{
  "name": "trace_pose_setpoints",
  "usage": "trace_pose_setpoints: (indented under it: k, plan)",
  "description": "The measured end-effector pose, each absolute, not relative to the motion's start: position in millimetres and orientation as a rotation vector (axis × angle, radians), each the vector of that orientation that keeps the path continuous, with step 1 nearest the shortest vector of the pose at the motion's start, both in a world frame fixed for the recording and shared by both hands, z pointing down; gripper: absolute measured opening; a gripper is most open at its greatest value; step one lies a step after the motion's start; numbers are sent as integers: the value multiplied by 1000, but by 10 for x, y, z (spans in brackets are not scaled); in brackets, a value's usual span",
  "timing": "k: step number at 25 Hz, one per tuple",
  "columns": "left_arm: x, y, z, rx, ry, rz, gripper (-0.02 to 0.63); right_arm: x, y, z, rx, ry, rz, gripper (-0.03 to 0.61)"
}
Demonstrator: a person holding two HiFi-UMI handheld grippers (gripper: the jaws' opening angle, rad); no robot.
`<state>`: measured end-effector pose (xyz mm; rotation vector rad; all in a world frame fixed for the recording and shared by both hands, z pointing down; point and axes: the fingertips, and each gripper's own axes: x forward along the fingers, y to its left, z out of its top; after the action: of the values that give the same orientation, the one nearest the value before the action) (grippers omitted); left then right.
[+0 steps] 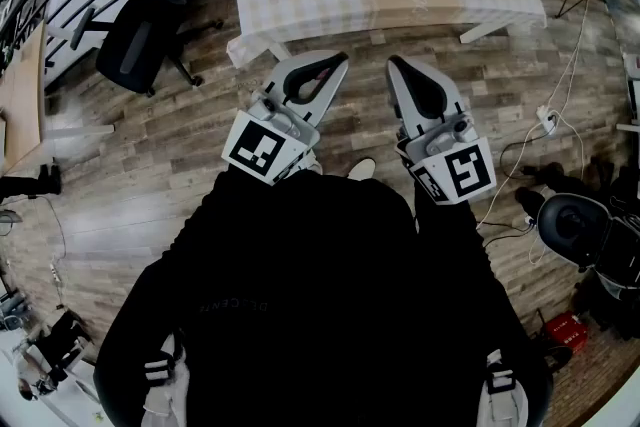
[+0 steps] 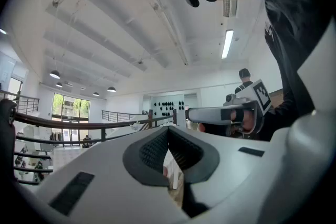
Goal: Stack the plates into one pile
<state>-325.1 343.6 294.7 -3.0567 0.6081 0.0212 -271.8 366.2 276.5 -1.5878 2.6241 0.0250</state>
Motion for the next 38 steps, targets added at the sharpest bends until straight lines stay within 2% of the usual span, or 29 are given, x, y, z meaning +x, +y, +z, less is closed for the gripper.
trace_pose_setpoints:
  k: [13, 24, 38]
  plan:
    - [-3122, 3668, 2900, -3068, 605, 124, 18, -2430, 3925, 2886, -1605, 2581, -34, 0]
    - [-2752, 3947, 2937, -3039, 633, 62, 18, -1936, 4250, 2980, -1604, 2592, -31, 5]
    - [-2331, 4145, 3018, -3015, 617, 34, 18, -1656, 4390, 3024, -1574, 2628, -34, 6]
